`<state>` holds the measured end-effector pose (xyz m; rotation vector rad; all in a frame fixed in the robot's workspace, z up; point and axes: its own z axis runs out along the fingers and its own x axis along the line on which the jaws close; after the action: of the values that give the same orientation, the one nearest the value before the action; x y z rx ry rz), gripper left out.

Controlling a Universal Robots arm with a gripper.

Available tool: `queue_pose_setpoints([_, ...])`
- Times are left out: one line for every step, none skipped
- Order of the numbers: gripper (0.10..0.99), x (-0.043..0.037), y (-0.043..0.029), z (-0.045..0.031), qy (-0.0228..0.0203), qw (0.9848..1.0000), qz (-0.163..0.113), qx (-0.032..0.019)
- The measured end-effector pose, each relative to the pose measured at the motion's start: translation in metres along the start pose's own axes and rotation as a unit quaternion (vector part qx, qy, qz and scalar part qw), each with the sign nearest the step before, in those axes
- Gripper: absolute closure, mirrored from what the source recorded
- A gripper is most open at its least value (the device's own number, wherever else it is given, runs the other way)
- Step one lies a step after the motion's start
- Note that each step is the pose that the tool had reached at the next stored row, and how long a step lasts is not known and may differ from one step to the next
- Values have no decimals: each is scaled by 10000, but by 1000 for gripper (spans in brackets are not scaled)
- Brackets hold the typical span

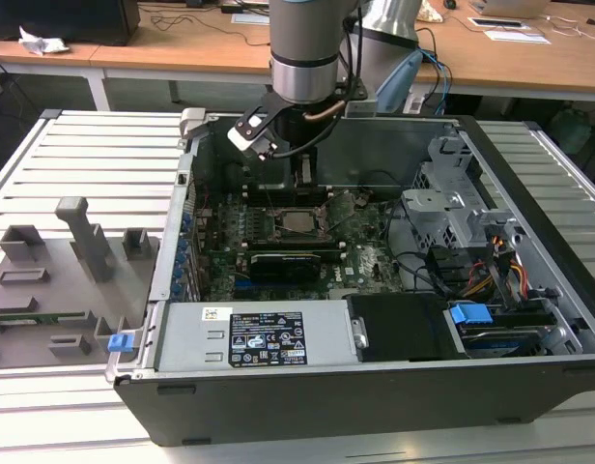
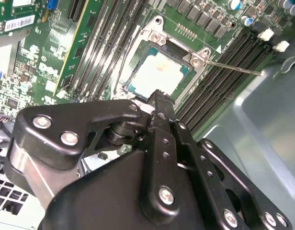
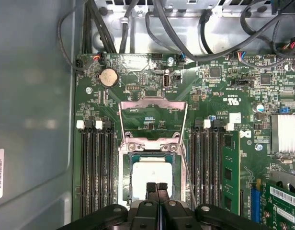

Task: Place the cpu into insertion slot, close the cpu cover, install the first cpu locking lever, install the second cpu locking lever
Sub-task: 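Close the cpu cover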

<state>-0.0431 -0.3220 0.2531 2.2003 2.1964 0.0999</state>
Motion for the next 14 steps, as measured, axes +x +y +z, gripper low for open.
queue_pose_setpoints([980,0,4,0,0,10000,-1,0])
queue_pose_setpoints([980,0,15,0,-1,10000,0,1])
queue_pose_setpoints([980,0,30,1,-1,10000,0,1])
queue_pose_setpoints([980,0,42,2,-1,10000,0,1])
queue_pose_setpoints([980,0,61,3,-1,10000,-1,1])
queue_pose_setpoints([980,0,72,4,-1,10000,-1,1])
queue_pose_setpoints([980,-1,82,5,-1,10000,-1,1])
queue_pose_setpoints([980,0,86,4,-1,10000,-1,1])
queue_pose_setpoints([980,1,91,-24,-1,10000,1,1])
queue_pose_setpoints([980,1,96,-55,-1,10000,0,1])
queue_pose_setpoints([980,2,99,-72,-1,10000,-1,1])
queue_pose_setpoints([980,2,103,-84,-1,10000,-1,1])
queue_pose_setpoints([980,2,105,-84,0,10000,0,1])
queue_pose_setpoints([980,2,115,-83,0,10000,0,0])
